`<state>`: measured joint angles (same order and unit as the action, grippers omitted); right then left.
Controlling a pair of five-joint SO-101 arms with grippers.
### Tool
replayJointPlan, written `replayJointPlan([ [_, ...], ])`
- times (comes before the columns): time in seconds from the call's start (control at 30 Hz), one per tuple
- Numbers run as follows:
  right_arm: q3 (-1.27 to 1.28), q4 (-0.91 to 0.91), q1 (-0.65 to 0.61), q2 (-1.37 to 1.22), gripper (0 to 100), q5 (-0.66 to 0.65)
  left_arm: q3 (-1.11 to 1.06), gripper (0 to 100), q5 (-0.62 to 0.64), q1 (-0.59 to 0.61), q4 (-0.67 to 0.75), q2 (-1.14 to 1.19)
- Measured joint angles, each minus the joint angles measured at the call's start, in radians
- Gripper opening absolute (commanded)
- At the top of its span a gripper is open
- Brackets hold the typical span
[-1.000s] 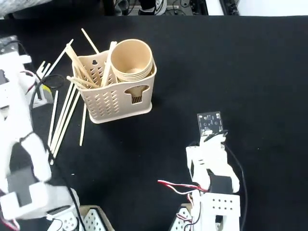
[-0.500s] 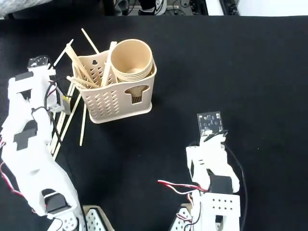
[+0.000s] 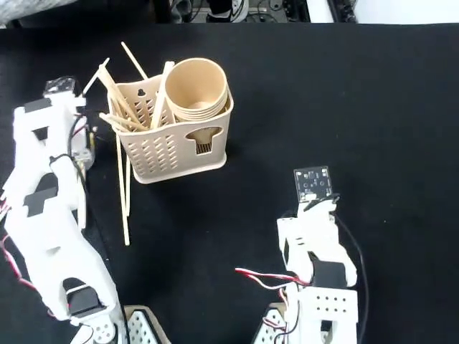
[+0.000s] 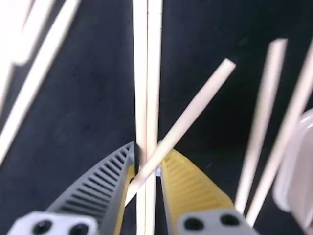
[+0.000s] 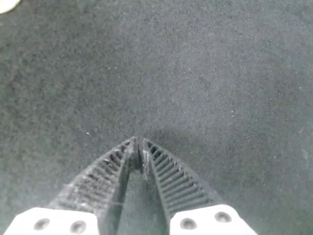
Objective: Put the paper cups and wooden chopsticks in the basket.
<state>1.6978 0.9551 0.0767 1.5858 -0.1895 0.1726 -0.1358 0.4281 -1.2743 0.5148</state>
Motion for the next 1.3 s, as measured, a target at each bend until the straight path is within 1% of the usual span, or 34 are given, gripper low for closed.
replayJointPlan([
  [0.13,0.0,0.0,0.0,0.0,1.2,0.0,-0.002,3,0.0,-0.002,-0.064,-0.129],
  [0.47,0.0,0.0,0.0,0.0,1.2,0.0,-0.002,3,0.0,0.002,-0.245,-0.586],
  [0.6,0.0,0.0,0.0,0.0,1.2,0.0,-0.006,3,0.002,0.002,-0.256,-0.783],
  [0.7,0.0,0.0,0.0,0.0,1.2,0.0,-0.063,3,0.002,-0.012,-0.227,-0.951],
  [0.83,0.0,0.0,0.0,0.0,1.2,0.0,-0.216,3,-0.002,-0.087,-0.098,-1.214],
  [0.93,0.0,0.0,0.0,0.0,1.2,0.0,-0.387,3,0.002,-0.157,0.061,-1.419],
  [1.03,0.0,0.0,0.0,0.0,1.2,0.0,-0.595,3,0.051,-0.212,0.278,-1.611],
  [1.13,0.0,0.0,0.0,0.0,1.2,0.0,-0.81,3,0.14,-0.241,0.528,-1.765],
  [1.23,0.0,0.0,0.0,0.0,1.2,0.0,-1.003,3,0.249,-0.25,0.773,-1.863],
  [1.3,0.0,0.0,0.0,0.0,1.2,0.0,-1.089,3,0.308,-0.25,0.905,-1.886],
])
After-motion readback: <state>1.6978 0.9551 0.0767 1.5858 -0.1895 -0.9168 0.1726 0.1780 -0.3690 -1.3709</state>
